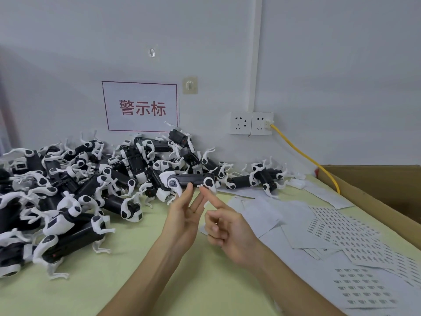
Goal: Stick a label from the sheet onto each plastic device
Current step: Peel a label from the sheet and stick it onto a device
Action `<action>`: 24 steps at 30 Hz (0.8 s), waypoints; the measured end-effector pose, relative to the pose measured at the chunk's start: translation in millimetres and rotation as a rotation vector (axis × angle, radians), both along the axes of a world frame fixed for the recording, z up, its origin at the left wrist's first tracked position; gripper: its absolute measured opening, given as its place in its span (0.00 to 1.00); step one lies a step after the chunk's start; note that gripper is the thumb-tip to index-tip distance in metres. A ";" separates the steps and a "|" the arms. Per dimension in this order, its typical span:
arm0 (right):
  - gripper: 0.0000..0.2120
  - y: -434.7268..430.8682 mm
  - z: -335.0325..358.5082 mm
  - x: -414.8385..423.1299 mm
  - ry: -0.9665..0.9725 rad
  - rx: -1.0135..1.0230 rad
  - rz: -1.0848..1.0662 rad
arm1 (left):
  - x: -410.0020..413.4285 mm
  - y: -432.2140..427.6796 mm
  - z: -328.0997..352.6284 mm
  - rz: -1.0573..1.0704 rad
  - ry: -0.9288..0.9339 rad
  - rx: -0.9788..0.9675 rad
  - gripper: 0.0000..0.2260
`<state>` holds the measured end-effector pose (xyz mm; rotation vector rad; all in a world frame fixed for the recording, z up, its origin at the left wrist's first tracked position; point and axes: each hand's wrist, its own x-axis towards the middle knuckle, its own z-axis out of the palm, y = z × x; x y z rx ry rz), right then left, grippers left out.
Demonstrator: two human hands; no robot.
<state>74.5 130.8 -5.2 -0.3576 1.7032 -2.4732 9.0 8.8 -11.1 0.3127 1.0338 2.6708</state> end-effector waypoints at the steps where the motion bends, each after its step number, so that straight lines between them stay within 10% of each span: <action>1: 0.25 -0.2 0.3 0.2 0.001 -0.010 0.007 | 0.1 0.0 -0.3 -0.008 0.009 -0.001 0.13; 24: 0.26 -2.8 -2.6 -1.0 0.016 -0.062 0.084 | 4.3 4.7 0.7 0.047 -0.013 -0.047 0.26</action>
